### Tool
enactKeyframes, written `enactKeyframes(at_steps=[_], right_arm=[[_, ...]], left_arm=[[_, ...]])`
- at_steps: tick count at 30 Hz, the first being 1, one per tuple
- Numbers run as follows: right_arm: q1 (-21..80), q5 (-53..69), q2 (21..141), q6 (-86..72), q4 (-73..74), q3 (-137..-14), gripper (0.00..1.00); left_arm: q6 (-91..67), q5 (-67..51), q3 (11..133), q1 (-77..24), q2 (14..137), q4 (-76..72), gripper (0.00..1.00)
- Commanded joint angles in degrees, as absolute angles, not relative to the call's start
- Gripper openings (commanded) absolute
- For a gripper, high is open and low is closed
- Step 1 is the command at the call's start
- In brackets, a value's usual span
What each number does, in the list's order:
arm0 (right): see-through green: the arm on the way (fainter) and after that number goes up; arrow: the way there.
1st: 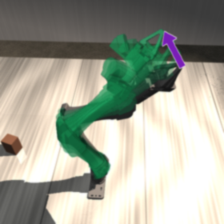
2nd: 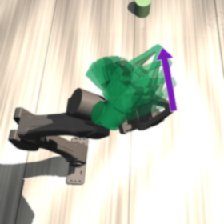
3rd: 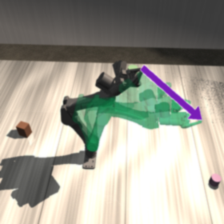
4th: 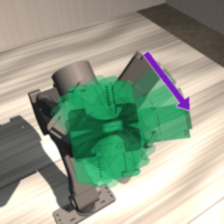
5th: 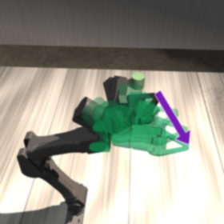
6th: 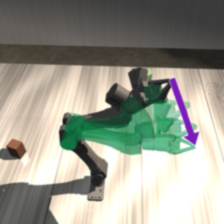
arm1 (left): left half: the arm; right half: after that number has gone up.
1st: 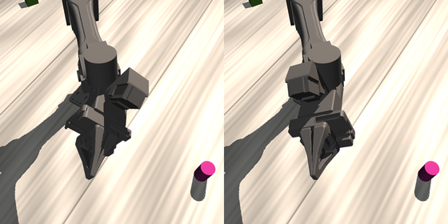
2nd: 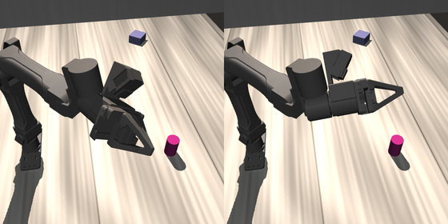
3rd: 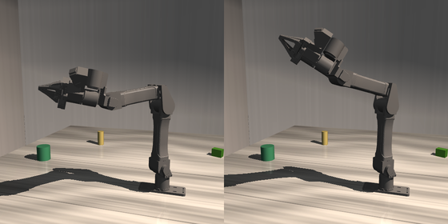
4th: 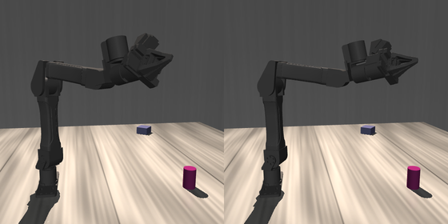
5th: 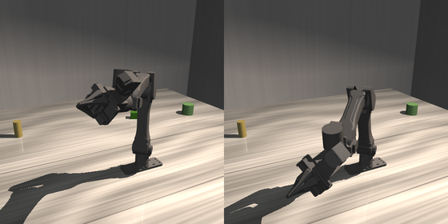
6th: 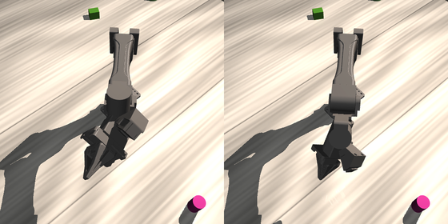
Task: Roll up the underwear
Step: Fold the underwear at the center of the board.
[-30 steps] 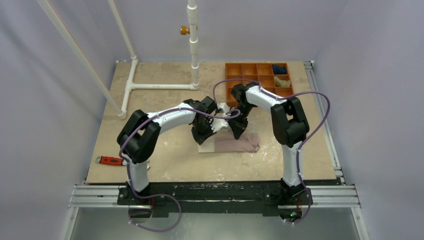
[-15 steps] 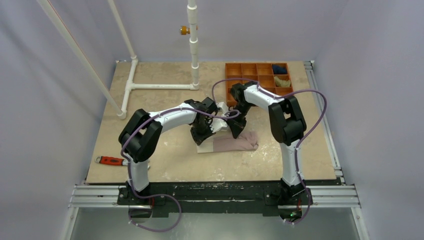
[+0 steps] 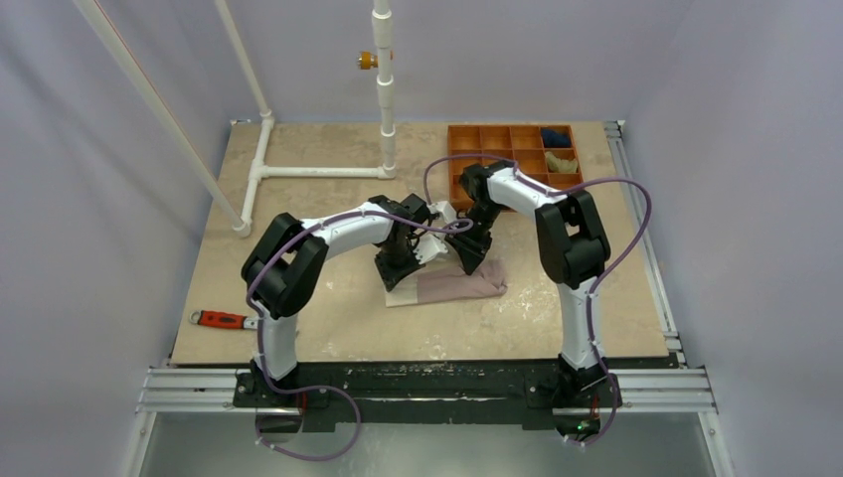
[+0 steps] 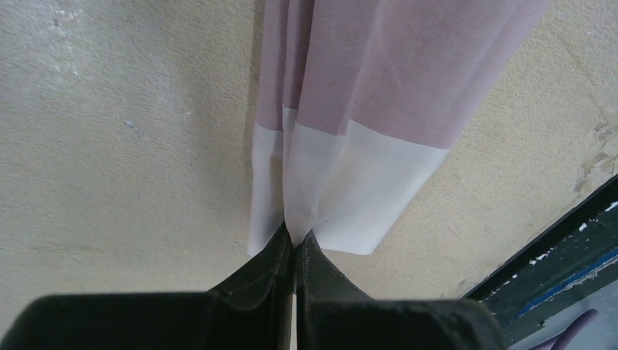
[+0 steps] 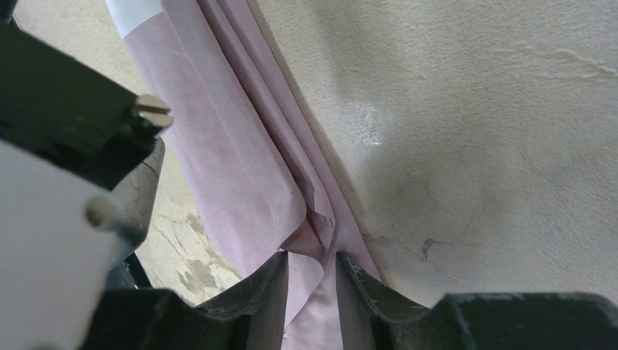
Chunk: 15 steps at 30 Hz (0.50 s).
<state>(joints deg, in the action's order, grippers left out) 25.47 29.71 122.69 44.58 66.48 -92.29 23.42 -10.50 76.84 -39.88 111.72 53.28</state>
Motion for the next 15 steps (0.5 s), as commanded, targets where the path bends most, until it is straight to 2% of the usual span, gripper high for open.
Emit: enactKeyframes(at_steps=[1,7,15], right_arm=[[25.6,32.5,119.9,44.0,64.5,-93.7,0.31],[24.8,34.2,116.1,43.6,61.8,-91.0,0.33],[22.9,37.2,111.7,41.3,58.9,-86.6,0.30]], left_arm=[[22.9,-9.5,77.5,-39.9,113.0,55.2,0.00],[22.2,-9.0,77.4,-39.9,113.4,55.1,0.00],[21.5,-9.7,75.2,-39.7,110.4,52.1,0.01]])
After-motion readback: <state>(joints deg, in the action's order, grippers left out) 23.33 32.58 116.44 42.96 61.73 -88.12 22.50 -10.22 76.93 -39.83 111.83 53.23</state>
